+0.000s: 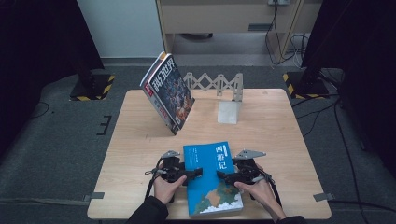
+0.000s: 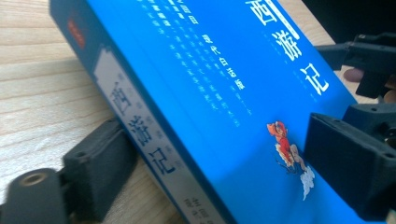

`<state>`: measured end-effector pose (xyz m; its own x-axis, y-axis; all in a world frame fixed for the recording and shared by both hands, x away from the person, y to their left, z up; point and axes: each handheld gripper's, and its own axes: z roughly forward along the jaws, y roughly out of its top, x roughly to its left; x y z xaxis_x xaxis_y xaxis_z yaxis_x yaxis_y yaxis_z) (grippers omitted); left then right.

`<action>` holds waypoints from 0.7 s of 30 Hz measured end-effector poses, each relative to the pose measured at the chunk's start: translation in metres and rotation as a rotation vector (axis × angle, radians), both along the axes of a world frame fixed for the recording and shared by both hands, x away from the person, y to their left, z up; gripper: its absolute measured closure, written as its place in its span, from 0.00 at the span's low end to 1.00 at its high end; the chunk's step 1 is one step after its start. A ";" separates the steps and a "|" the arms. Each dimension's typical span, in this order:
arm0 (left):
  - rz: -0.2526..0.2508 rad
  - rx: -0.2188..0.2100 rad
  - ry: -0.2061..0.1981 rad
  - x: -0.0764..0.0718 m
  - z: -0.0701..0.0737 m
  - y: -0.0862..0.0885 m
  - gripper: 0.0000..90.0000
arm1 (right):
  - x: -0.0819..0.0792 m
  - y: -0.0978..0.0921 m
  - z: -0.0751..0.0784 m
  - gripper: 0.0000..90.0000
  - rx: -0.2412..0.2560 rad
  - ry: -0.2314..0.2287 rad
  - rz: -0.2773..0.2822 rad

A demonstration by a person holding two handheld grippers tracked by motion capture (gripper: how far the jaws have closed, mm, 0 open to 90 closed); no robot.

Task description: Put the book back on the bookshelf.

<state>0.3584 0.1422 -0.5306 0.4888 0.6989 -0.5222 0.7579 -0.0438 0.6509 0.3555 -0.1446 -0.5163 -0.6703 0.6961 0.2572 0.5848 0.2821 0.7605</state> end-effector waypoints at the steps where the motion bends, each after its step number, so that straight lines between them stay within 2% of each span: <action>1: 0.012 -0.003 0.004 0.000 0.001 0.000 0.15 | 0.000 0.000 0.000 0.15 0.001 0.000 0.001; 5: 0.009 0.023 0.020 -0.001 0.006 -0.001 0.17 | 0.000 -0.001 0.000 0.15 0.007 0.002 0.011; 9: 0.009 0.000 0.038 0.001 0.006 0.004 0.21 | 0.000 -0.001 -0.001 0.15 0.012 -0.001 0.013; 13: -0.002 -0.032 0.066 0.005 0.002 0.004 0.22 | 0.000 -0.002 -0.001 0.15 0.014 -0.001 0.018; 17: -0.017 -0.057 0.078 0.009 -0.001 0.002 0.21 | 0.000 -0.002 -0.001 0.15 0.012 0.000 0.016; 21: -0.032 -0.055 0.077 0.011 -0.001 0.001 0.20 | 0.001 -0.002 -0.001 0.15 0.011 0.000 0.016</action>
<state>0.3697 0.1429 -0.5321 0.4674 0.6524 -0.5966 0.8048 -0.0348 0.5925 0.3561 -0.1465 -0.5169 -0.6815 0.6822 0.2650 0.5802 0.2830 0.7637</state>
